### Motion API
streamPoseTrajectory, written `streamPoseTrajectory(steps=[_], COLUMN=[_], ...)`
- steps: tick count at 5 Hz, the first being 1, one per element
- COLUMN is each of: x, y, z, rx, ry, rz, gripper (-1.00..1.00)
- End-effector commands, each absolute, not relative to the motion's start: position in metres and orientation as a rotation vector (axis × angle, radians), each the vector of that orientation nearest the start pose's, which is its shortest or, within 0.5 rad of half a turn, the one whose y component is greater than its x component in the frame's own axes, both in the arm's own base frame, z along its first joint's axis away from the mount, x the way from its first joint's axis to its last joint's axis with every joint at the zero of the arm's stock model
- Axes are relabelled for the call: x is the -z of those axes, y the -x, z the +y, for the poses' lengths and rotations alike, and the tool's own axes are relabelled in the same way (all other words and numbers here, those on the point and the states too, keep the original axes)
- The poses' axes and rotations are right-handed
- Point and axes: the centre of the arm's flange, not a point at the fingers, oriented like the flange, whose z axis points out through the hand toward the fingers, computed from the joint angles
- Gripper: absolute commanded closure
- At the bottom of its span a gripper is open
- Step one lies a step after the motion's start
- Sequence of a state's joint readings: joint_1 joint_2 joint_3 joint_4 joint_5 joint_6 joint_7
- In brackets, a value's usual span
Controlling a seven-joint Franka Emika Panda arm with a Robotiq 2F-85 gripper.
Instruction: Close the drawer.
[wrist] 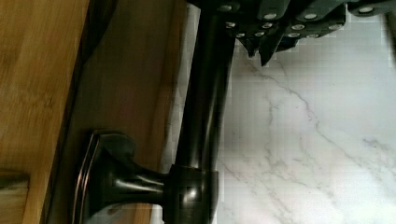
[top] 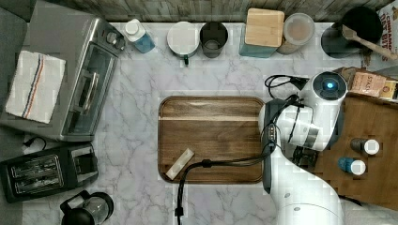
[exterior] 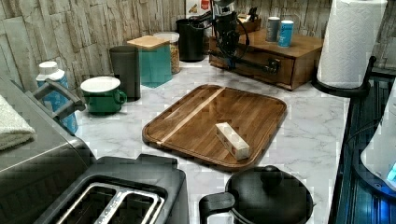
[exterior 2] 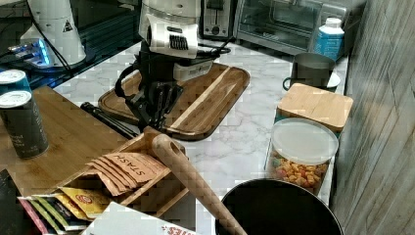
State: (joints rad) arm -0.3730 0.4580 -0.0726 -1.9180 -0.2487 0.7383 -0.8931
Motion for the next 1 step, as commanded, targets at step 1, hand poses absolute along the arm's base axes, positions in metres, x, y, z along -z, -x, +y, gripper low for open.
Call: streamPoseTrajectory(steps=[1], x=[-0.3196], y=[-0.4965], z=[-0.4544], rx=[-0.018], ry=[3.413], rz=[0.649], gripper=[1.0])
